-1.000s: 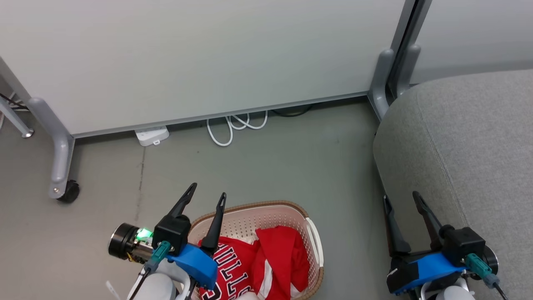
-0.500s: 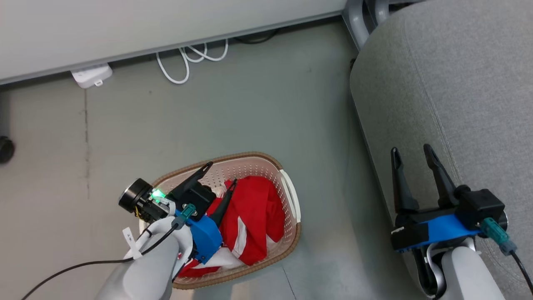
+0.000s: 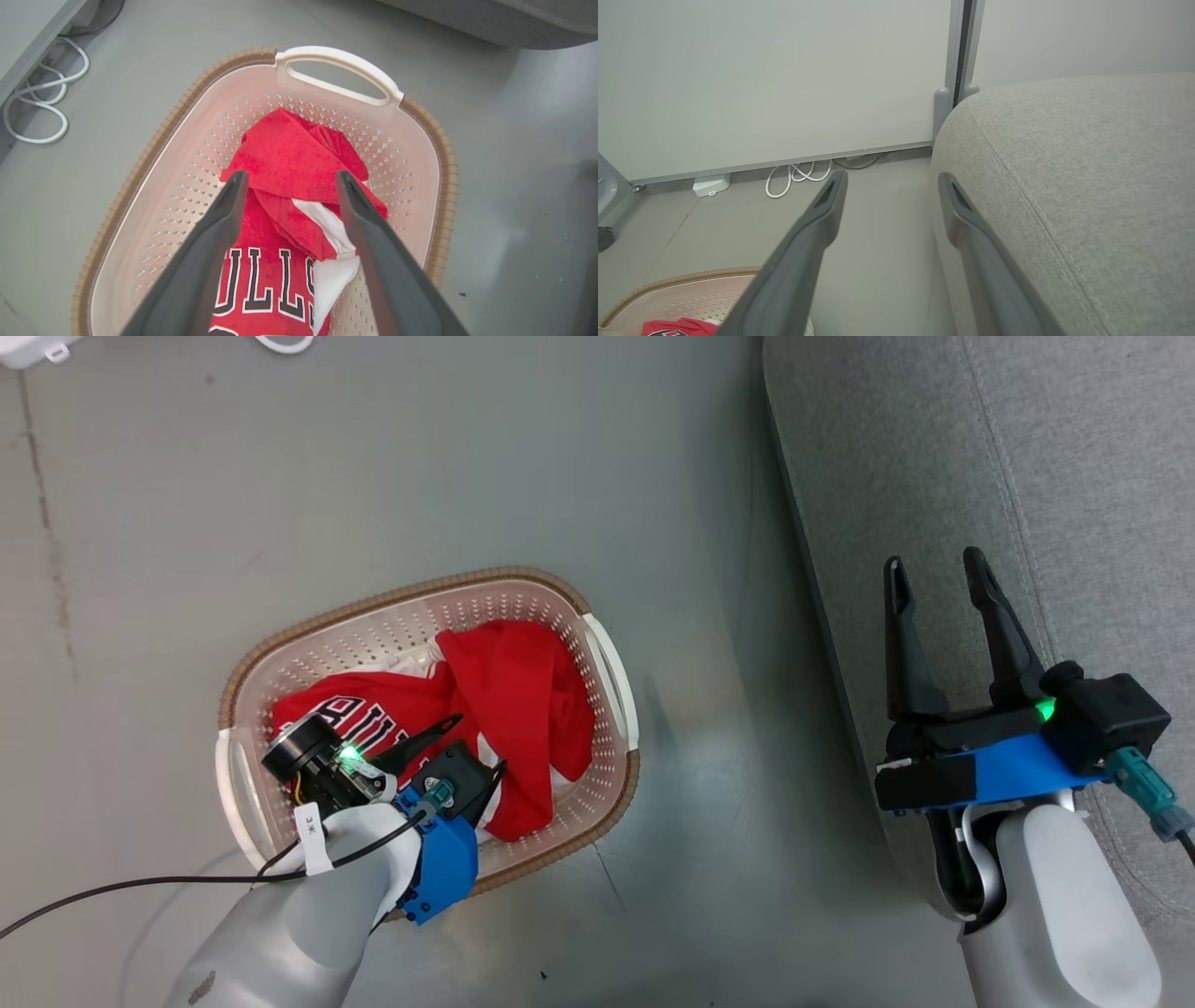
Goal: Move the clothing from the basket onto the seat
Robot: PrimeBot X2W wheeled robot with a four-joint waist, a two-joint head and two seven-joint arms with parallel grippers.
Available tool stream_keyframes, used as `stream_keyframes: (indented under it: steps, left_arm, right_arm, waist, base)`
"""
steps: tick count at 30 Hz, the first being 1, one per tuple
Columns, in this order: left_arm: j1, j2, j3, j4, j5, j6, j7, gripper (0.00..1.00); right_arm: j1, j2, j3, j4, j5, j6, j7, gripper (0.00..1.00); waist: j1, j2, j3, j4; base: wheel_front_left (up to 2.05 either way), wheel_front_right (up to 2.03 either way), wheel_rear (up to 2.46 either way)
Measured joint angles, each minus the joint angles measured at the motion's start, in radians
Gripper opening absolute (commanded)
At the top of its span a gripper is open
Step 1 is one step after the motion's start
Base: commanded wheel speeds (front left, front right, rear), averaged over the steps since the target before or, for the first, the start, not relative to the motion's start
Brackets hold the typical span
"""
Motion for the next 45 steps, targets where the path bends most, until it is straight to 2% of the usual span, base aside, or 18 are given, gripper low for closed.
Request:
stream_keyframes:
  steps: [8,25,33,43,44,45]
  left_arm:
    - [-0.088,-0.006,-0.099,0.16,-0.077,-0.001,0.025,1.0]
    - [-0.207,0.017,-0.219,0.213,-0.256,-0.001,0.214,1.0]
    - [-0.256,0.009,-0.258,0.214,-0.292,-0.001,0.203,1.0]
    - [-0.293,-0.008,-0.308,0.212,-0.319,-0.001,0.129,1.0]
    - [-0.293,-0.009,-0.313,0.213,-0.323,-0.001,0.128,0.67]
    - [-0.293,-0.009,-0.317,0.213,-0.327,-0.001,0.127,0.29]
  right_arm:
    - [-0.035,-0.006,-0.002,-0.032,0.004,0.0,0.0,1.0]
    - [-0.086,-0.016,-0.005,-0.094,0.007,0.0,0.0,1.0]
    - [-0.099,-0.017,-0.004,-0.117,0.007,0.0,0.0,1.0]
    - [-0.104,-0.017,-0.004,-0.125,0.012,0.0,0.0,1.0]
    - [-0.105,-0.017,-0.003,-0.125,0.012,0.0,0.0,1.0]
    - [-0.105,-0.017,-0.003,-0.125,0.012,0.0,0.0,1.0]
  waist:
    - [0.0,0.0,0.119,-0.023]
    - [-0.0001,0.0,0.315,-0.054]
    - [-0.0001,0.0,0.366,-0.05]
    - [-0.0002,0.0,0.399,-0.038]
    - [-0.0002,0.0,0.4,-0.037]
    - [-0.0001,0.0,0.401,-0.037]
  base:
    - [0.0,0.0,0.0]
    - [0.0,0.0,0.0]
    - [0.0,0.0,0.0]
    - [0.0,0.0,0.0]
    - [0.0,0.0,0.0]
    - [0.0,0.0,0.0]
